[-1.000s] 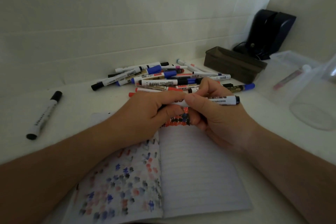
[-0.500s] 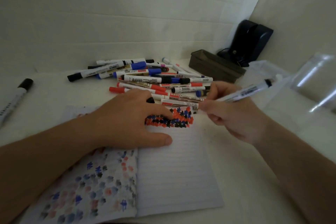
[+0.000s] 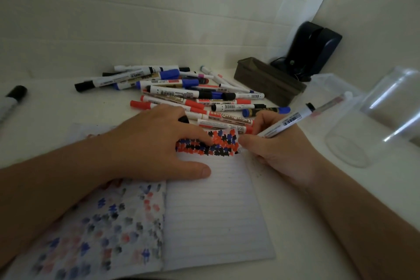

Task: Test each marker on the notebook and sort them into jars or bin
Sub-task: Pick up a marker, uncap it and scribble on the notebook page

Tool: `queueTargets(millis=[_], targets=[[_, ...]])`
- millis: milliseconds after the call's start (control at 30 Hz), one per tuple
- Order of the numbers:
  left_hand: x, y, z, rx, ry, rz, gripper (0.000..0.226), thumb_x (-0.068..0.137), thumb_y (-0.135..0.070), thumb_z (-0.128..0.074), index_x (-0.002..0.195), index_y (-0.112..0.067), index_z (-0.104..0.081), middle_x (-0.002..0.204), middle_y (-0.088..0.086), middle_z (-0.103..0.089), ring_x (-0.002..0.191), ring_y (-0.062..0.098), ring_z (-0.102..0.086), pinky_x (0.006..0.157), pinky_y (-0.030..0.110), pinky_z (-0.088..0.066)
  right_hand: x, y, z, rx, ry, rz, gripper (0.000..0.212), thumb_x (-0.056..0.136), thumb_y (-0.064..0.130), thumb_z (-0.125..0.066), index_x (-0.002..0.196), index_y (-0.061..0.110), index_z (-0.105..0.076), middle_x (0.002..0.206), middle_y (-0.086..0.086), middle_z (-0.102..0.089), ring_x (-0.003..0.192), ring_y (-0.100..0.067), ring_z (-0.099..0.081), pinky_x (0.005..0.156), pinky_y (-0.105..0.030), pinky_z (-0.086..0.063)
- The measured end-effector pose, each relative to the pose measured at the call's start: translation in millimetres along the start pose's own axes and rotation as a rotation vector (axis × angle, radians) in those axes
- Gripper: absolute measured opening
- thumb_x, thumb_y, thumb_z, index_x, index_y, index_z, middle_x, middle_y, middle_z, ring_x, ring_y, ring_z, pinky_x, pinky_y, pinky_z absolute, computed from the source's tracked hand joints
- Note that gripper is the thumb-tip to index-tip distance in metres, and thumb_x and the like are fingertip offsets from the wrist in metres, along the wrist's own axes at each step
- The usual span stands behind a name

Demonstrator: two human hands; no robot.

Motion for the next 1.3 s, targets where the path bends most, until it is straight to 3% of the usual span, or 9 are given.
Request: queueTargets(millis=[67, 167, 467, 733, 900, 1033, 1300], targets=[[-0.2, 0.2, -0.6, -0.005, -0.001, -0.003, 0.071, 0.063, -0.099, -0.038, 0.13, -0.077, -0.035, 0.103, -0.023, -0.039, 0.1, 0.0, -0.039, 0.087, 0.029, -0.043, -0.1, -4.1, 1.2, 0.024, -0.022, -0.032, 0.037, 0.087, 0.007, -0.078, 0.061, 0.022, -0.057, 0.065, -0.001, -0.07, 0.05, -0.012, -0.06, 0.046, -0.02, -0.048], [0.5, 0.5, -1.0, 0.001, -0.001, -0.008, 0.072, 0.062, -0.099, -0.037, 0.13, -0.077, -0.034, 0.104, -0.024, -0.038, 0.101, 0.0, -0.038, 0.085, 0.029, -0.041, 0.5, -6.6, 3.3, 0.036, -0.052, -0.056, 0.033, 0.088, 0.009, -0.078, 0.066, 0.016, -0.054, 0.062, -0.005, -0.067, 0.049, -0.019, -0.058, 0.045, -0.024, -0.048], [0.2, 0.3, -1.1, -0.003, 0.003, -0.002, 0.072, 0.064, -0.098, -0.038, 0.131, -0.075, -0.035, 0.107, -0.022, -0.039, 0.103, 0.0, -0.039, 0.088, 0.029, -0.043, -1.7, -4.4, 2.6, -0.092, -0.07, -0.047, 0.038, 0.09, 0.009, -0.076, 0.065, 0.017, -0.048, 0.057, 0.007, -0.066, 0.047, -0.009, -0.061, 0.046, -0.019, -0.047], [0.9, 0.5, -1.8, 0.005, 0.003, -0.001, 0.071, 0.063, -0.099, -0.039, 0.131, -0.077, -0.034, 0.107, -0.022, -0.039, 0.104, 0.001, -0.037, 0.086, 0.028, -0.041, -3.7, -1.8, 0.2, -0.089, -0.041, -0.03, 0.035, 0.088, 0.008, -0.078, 0.066, 0.013, -0.05, 0.057, 0.0, -0.064, 0.048, -0.016, -0.06, 0.047, -0.021, -0.048], [0.8, 1.5, -2.5, 0.006, 0.009, 0.002, 0.073, 0.062, -0.1, -0.036, 0.131, -0.077, -0.031, 0.108, -0.025, -0.038, 0.105, 0.002, -0.037, 0.085, 0.029, -0.04, -1.7, -6.6, 2.4, -0.113, -0.071, -0.062, 0.036, 0.088, 0.007, -0.075, 0.068, 0.015, -0.047, 0.058, 0.009, -0.065, 0.05, -0.006, -0.061, 0.049, -0.02, -0.048], [0.1, 1.1, -2.1, 0.004, 0.011, 0.007, 0.073, 0.061, -0.1, -0.037, 0.131, -0.077, -0.032, 0.109, -0.024, -0.038, 0.106, 0.002, -0.037, 0.088, 0.03, -0.041, -2.2, -5.7, 2.2, -0.018, -0.069, -0.061, 0.035, 0.09, 0.007, -0.075, 0.067, 0.013, -0.049, 0.059, 0.003, -0.065, 0.049, -0.014, -0.06, 0.047, -0.021, -0.048], [0.7, 0.1, -1.9, 0.006, 0.001, 0.001, 0.073, 0.062, -0.1, -0.037, 0.131, -0.078, -0.032, 0.109, -0.024, -0.038, 0.105, 0.002, -0.038, 0.087, 0.03, -0.041, -1.9, -4.8, 1.7, -0.083, -0.045, -0.034, 0.036, 0.087, 0.007, -0.077, 0.067, 0.014, -0.049, 0.059, 0.0, -0.065, 0.049, -0.016, -0.06, 0.046, -0.021, -0.047]])
Point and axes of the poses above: each hand's wrist, its own x-axis towards the middle knuckle, its own z-axis out of the back of the hand, y = z × x, the point moved 8 cm from there along x, towards the middle knuckle
